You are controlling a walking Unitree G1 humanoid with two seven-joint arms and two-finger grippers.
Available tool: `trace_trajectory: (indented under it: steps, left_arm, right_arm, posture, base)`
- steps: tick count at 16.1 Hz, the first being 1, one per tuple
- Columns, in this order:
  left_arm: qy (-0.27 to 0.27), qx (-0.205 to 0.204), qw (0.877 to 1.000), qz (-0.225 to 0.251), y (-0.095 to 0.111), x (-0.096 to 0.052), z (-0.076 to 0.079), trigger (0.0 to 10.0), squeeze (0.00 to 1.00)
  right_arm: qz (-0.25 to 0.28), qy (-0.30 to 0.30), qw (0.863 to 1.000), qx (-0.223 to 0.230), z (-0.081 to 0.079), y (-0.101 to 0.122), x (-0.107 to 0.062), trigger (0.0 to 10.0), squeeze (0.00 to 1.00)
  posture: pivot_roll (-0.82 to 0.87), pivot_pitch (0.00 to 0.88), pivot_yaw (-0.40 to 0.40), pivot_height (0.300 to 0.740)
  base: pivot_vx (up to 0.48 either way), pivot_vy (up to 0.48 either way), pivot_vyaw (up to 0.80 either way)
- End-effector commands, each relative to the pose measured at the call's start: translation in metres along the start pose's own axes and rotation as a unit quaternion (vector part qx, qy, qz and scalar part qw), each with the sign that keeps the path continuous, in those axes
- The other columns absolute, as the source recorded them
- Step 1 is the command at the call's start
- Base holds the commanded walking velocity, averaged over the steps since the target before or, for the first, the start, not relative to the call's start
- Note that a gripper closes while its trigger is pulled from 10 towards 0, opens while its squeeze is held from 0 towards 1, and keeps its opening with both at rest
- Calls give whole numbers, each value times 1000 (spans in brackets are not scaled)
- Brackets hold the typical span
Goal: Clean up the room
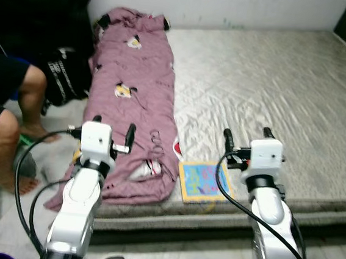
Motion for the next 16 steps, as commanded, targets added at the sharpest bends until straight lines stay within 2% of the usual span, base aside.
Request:
trace_trajectory:
  steps: [1, 3, 5, 6, 7, 9, 10, 11, 12, 13, 14, 15, 16]
  left_arm:
    - [1, 9, 1000, -5, -1, -3, 0, 10000, 0]
    - [-7, 20, 1000, -22, -12, -12, -2, 10000, 0]
    - [14, 37, 998, -50, -30, -20, -15, 10000, 0]
    - [19, 39, 998, -52, -31, -19, -19, 10000, 0]
    - [25, 59, 996, -68, -35, -28, -31, 10000, 0]
    - [20, 71, 994, -76, -33, -39, -38, 10000, 0]
    - [17, 75, 995, -71, -27, -39, -40, 10000, 0]
    - [16, 75, 995, -69, -26, -36, -40, 10000, 0]
    - [18, 77, 996, -46, -18, -14, -39, 10000, 0]
    - [17, 65, 998, -7, -4, 15, -36, 10000, 0]
    - [19, 84, 996, 0, -7, 19, -38, 10000, 0]
    - [52, 73, 996, -6, -6, 20, -46, 10000, 0]
    - [63, 49, 997, 4, 5, 26, -47, 10000, 0]
  right_arm:
    - [10, 18, 1000, 5, -6, 8, -1, 10000, 0]
    - [-5, 42, 999, 16, -18, 1, -12, 10000, 0]
    - [-23, 61, 998, 19, -31, -11, -22, 10000, 0]
    - [-25, 63, 997, 23, -32, -12, -21, 10000, 0]
    - [-43, 58, 997, 18, -30, -19, -28, 10000, 0]
    - [-48, 56, 997, 20, -30, -19, -35, 10000, 0]
    - [-47, 56, 997, 24, -27, -16, -33, 10000, 0]
    - [-47, 57, 997, 24, -27, -16, -31, 10000, 0]
    - [-34, 60, 998, 14, -27, -16, -12, 10000, 0]
    - [0, 68, 998, 10, -26, -9, 13, 10000, 0]
    - [-1, 71, 997, -17, -27, -16, 18, 10000, 0]
    - [-9, 43, 999, -17, -19, -14, 23, 10000, 0]
    - [16, 29, 999, 13, -14, 5, 35, 10000, 0]
  posture:
    - [-63, 92, 38, 740]
    - [-62, 82, 30, 740]
    - [-36, 118, 30, 740]
    - [-28, 149, 30, 740]
    - [-20, 179, 32, 740]
    - [-16, 164, 39, 740]
    - [10, 129, 54, 740]
    - [10, 129, 54, 740]
    - [25, 142, 50, 740]
    - [14, 140, 64, 740]
    - [7, 84, 50, 740]
    - [12, 68, 58, 740]
    - [10, 5, 62, 740]
  base:
    - [0, 0, 0]
    - [0, 0, 0]
    - [0, 0, 0]
    - [0, 0, 0]
    - [0, 0, 0]
    - [0, 0, 0]
    - [0, 0, 0]
    - [0, 0, 0]
    - [0, 0, 0]
    - [0, 0, 0]
    - [0, 0, 0]
    - [0, 0, 0]
    - [0, 0, 0]
Point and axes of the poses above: a point about 5 cm out from each wrist's last joint towards the gripper, its own x axis pointing out of the wrist towards the gripper, its own y axis along the axis of the wrist's last joint, z = x × y, the point moved 1 cm from there along x, pointing out of the wrist towards the gripper
